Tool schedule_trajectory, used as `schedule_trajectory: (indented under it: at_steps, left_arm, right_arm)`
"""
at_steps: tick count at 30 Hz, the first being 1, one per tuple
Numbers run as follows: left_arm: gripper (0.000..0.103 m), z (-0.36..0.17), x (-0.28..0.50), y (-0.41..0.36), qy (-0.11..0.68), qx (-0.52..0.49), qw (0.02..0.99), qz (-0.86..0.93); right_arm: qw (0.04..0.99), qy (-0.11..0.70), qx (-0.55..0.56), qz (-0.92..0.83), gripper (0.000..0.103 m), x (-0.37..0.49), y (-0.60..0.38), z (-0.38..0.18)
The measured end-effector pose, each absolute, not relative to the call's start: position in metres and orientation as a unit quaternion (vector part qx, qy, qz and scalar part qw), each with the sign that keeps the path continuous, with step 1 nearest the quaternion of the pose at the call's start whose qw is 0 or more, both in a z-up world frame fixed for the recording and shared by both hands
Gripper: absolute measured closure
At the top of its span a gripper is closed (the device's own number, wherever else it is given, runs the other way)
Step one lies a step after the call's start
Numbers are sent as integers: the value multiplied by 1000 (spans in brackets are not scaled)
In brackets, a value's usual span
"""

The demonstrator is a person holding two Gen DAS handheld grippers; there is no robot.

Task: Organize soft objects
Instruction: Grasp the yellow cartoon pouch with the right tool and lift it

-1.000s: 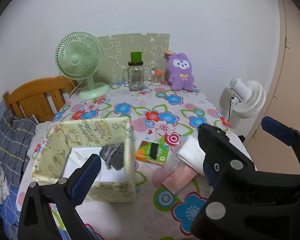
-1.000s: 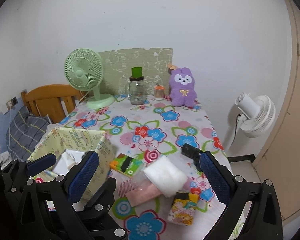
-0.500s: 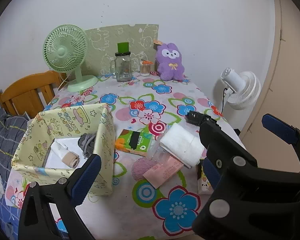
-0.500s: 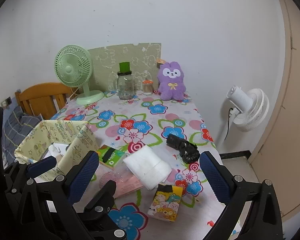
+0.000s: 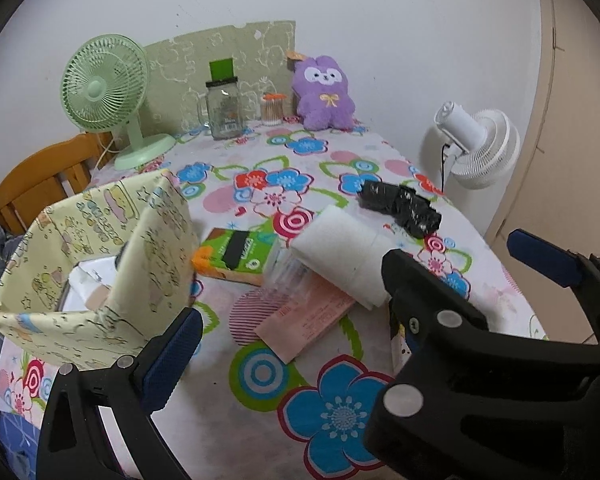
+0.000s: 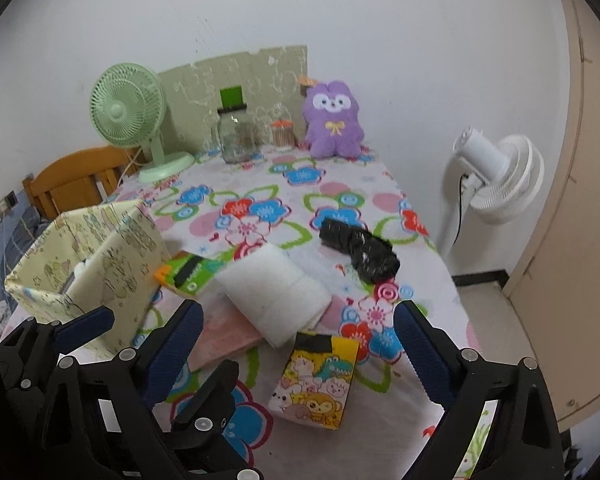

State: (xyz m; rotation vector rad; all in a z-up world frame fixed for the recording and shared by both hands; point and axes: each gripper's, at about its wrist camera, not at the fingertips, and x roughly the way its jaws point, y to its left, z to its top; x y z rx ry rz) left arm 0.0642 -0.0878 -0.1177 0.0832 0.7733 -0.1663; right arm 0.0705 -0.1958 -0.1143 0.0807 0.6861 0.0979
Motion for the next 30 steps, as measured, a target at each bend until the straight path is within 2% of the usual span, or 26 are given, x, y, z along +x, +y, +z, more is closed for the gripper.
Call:
schedule_trajectory:
  at_steps: [8,20,23,24,25,26,30]
  left_arm:
    - [1,-142,74,-93,403,51,910,-79]
    - [2,-168,80,-102,428,71,897,-82]
    - [2,-173,82,-104,438,75,892,-82]
    - [3,-174,82,-105,439,76,892,-82]
    - [3,-174,82,-105,438,78,892,-81]
    - [3,-173,82,-106,437,80,892,-81]
    - [3,-168,84,-110,431,81,895,-85]
  right_arm:
    - [927,371,49,38,7,81,-200,-143]
    - [905,419,59,32,18,96,-208,-180]
    - [897,434,72,34,27,99,-211,-188]
    - [900,429,71,28,32,99,-212,-189]
    - [900,428,71,27,42,98,-212,-189]
    - [901,427,68,25,45,98,-212,-189]
    - [899,429,79,33,51,99,-219,-188]
